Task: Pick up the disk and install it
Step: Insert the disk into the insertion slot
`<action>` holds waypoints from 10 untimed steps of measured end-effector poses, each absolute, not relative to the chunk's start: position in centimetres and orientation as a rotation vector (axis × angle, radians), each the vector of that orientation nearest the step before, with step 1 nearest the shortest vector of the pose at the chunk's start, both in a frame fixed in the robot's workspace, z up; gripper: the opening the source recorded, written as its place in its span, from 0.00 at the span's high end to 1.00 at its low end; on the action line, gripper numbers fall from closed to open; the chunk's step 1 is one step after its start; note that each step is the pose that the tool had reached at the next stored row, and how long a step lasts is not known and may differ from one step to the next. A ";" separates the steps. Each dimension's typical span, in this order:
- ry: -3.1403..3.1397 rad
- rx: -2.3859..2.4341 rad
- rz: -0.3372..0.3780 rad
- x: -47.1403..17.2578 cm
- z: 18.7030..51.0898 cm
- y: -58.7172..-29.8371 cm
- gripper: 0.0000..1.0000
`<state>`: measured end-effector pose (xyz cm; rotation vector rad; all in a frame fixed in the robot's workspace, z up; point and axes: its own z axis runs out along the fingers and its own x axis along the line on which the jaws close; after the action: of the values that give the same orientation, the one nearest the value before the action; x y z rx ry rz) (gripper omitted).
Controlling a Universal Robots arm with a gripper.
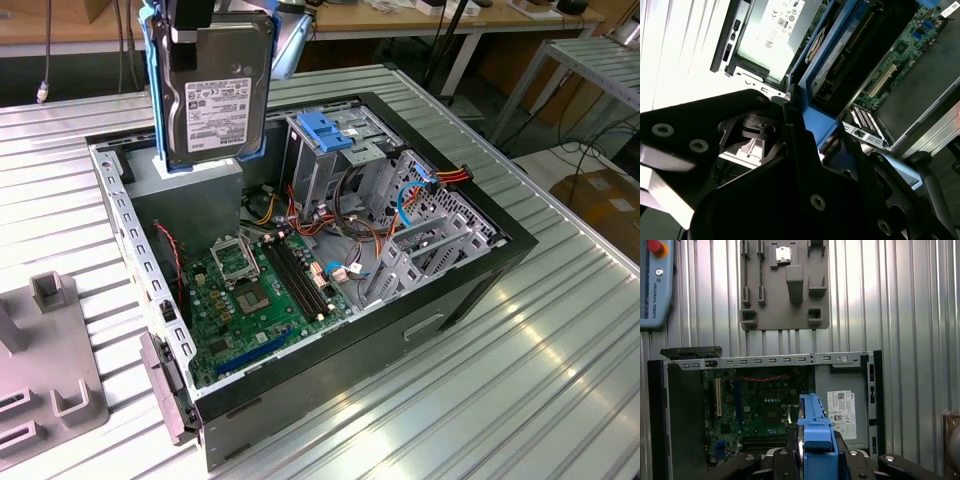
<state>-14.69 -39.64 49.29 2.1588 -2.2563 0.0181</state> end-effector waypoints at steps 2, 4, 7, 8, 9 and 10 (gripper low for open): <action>-2.256 2.159 0.018 -14.2 49.2 -39.7 0.63; -2.256 2.159 0.019 -13.0 49.2 -39.7 0.63; -2.257 2.159 0.020 -11.8 49.0 -39.9 0.63; -2.260 2.162 0.027 -11.7 49.0 -39.9 0.63; -2.265 2.166 0.037 -11.6 49.0 -39.9 0.63; -2.269 2.170 0.044 -11.6 48.9 -39.9 0.63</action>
<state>-11.59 -39.86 48.94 2.1698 -2.2687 0.0445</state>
